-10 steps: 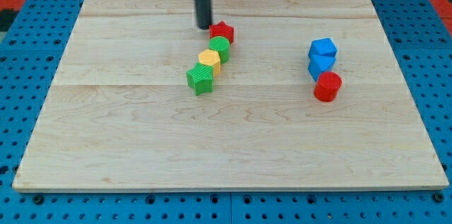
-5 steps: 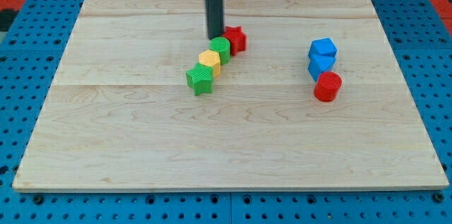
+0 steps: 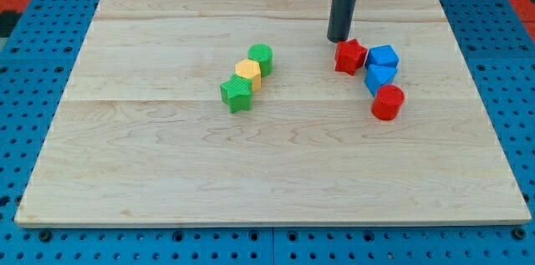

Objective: Keep the red star at the left side of the blue cube

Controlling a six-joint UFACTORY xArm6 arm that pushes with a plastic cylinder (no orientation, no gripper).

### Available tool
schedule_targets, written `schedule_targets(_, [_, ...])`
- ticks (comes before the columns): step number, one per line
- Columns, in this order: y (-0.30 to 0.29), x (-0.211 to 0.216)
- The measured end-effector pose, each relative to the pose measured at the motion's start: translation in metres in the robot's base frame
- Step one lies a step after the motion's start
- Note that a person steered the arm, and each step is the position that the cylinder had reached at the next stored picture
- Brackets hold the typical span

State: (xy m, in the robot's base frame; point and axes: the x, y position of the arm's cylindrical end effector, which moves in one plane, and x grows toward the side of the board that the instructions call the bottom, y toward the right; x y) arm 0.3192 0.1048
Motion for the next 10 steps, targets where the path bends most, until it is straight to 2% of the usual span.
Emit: schedule_targets(10, [-0.019, -0.010])
